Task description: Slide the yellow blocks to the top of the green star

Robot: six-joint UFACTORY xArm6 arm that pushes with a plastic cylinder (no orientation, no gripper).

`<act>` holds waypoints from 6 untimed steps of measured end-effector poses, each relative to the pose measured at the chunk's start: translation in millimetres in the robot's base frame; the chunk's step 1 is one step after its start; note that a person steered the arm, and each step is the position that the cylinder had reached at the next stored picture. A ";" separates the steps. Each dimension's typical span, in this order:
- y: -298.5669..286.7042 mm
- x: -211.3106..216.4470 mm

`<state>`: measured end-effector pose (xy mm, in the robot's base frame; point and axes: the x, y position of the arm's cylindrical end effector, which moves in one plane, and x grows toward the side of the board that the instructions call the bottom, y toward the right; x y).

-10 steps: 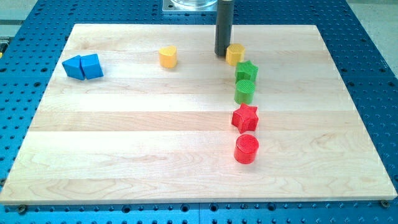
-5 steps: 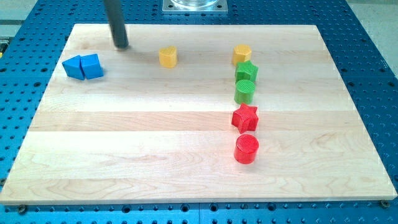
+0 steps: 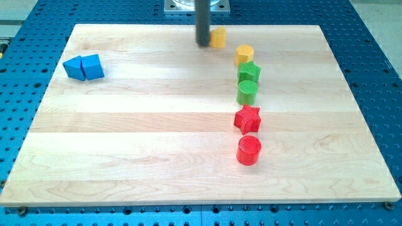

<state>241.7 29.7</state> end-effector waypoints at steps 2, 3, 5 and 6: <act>18.0 -47.8; 59.4 -32.4; 68.8 -39.4; 27.5 -47.6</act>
<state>194.1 57.2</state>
